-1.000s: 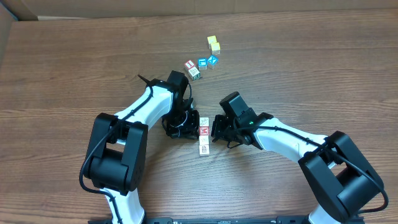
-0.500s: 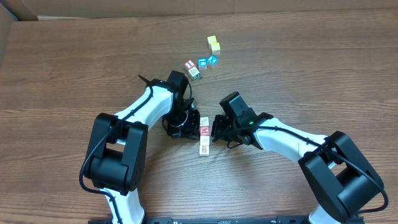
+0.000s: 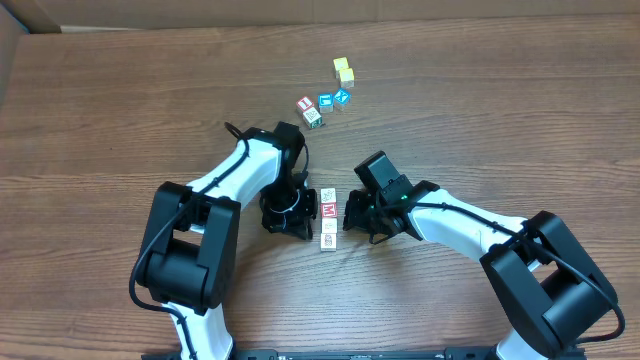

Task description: Flip 4 blocks

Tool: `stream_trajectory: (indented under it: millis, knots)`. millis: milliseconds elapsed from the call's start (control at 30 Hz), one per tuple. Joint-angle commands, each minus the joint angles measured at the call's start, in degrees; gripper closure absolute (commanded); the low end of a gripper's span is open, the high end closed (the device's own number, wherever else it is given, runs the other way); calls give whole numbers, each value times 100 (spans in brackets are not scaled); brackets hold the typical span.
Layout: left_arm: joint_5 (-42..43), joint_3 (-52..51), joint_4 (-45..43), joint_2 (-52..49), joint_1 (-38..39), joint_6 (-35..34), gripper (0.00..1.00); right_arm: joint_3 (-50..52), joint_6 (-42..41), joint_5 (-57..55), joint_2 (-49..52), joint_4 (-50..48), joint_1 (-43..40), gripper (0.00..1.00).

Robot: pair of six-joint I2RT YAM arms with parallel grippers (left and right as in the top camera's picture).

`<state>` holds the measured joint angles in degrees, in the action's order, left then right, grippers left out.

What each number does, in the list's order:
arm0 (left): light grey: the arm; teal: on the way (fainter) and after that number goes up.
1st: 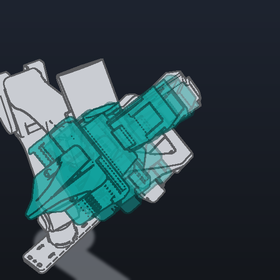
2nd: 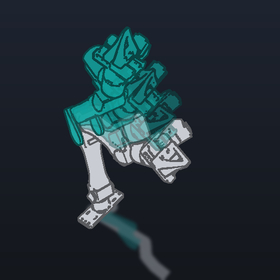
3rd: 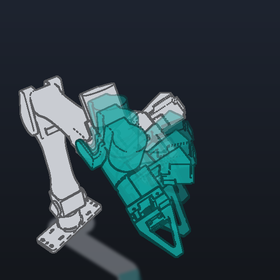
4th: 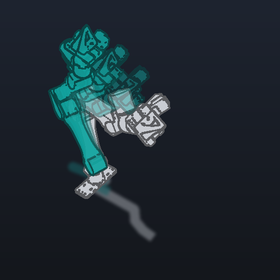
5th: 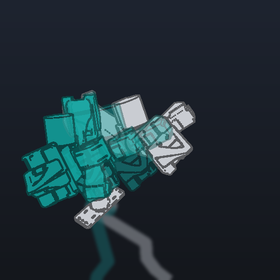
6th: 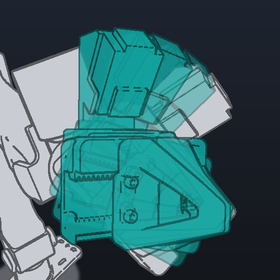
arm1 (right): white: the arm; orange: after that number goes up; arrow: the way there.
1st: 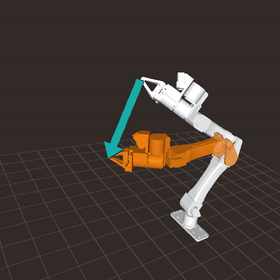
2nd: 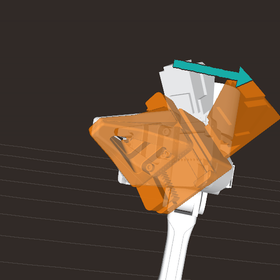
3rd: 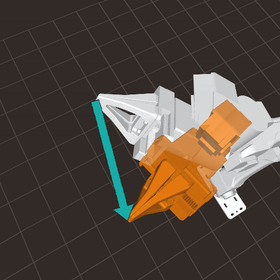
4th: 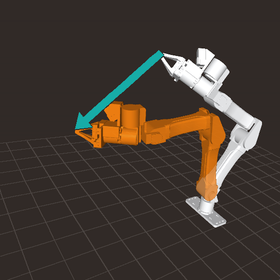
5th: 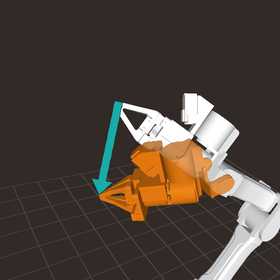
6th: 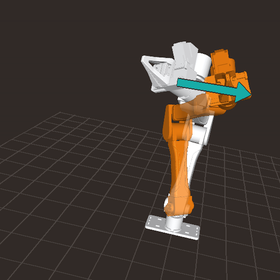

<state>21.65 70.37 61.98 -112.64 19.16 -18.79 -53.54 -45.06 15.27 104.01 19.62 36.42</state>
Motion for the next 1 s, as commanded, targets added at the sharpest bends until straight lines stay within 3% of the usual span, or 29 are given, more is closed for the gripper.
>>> stream_trajectory:
  millis: [0,433,967]
  knots:
    - [48,-66,-7,-48,151,140,96,-96,-11,142,-39,203,15,96]
    - [356,-85,-50,-48,267,46,96,-96,-4,146,-39,326,15,96]
    - [2,17,-72,-48,157,35,96,-96,208,87,-39,109,-175,96]
